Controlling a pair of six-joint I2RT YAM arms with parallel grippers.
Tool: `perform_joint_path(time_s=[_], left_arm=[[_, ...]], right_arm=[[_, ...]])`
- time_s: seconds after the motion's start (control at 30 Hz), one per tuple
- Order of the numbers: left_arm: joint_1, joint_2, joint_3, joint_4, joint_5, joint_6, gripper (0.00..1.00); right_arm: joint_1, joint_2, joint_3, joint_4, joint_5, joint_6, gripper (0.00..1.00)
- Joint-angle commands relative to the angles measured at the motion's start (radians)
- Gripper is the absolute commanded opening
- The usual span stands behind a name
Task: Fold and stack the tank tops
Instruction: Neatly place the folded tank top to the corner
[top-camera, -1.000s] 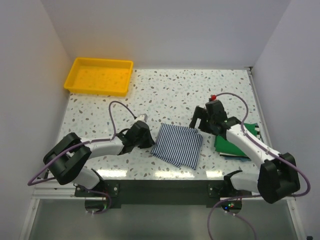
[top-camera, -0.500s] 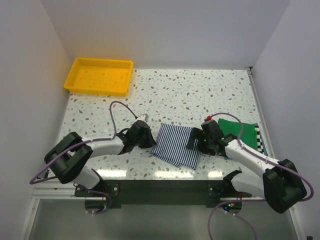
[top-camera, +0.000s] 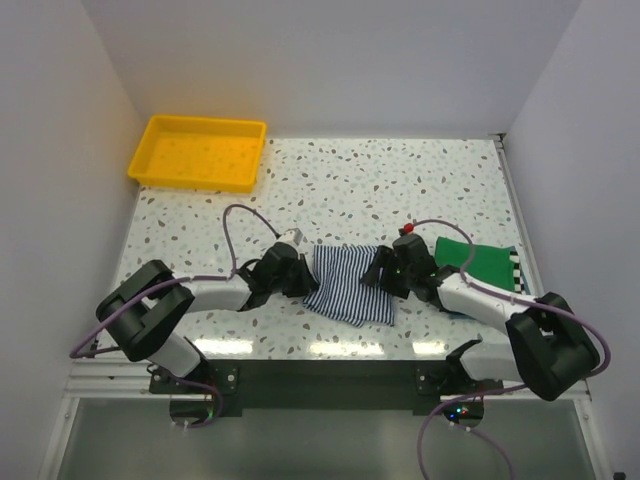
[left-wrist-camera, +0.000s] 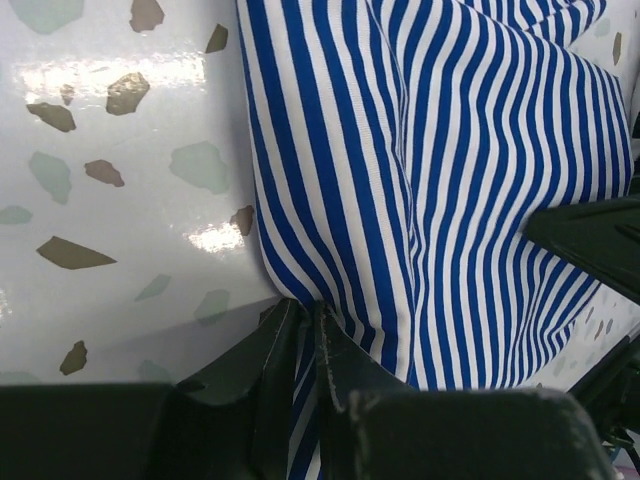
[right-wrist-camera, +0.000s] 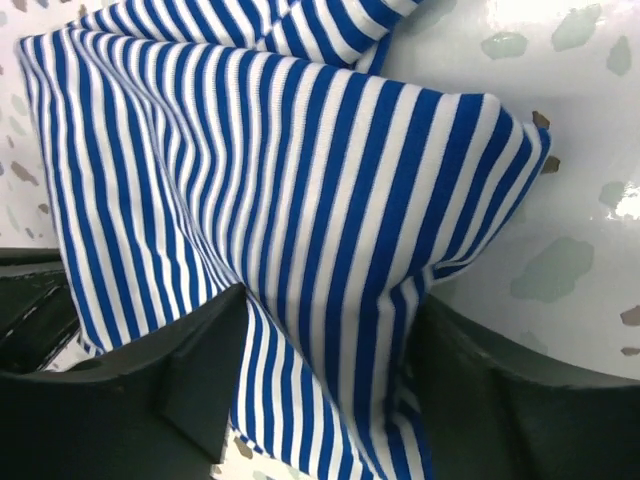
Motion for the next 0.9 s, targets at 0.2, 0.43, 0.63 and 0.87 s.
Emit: perform_joint_path(time_s=[0.2, 0.43, 0.63, 0.87], left_arm=[[-0.022, 0.039, -0.026, -0.016, 0.046, 0.02, 0.17], [-0.017, -0.024, 0.005, -0.08, 0.02, 0.056, 0.21], [0.03, -0.156, 0.104, -0.279, -0.06, 0.123, 0.39], [0.065, -0.286, 0.178, -0.401, -0.052, 0.194, 0.41]], right_arm=[[0.017, 0.15, -0.014, -0.07, 0.061, -0.059, 0.25], [0.017, 0.137, 0.051, -0.203, 0.142, -0.102, 0.0], [0.021, 0.061, 0.161, -0.39, 0.234, -0.147, 0.0], [0.023, 0.01, 0.327, -0.587, 0.354, -0.2, 0.0]])
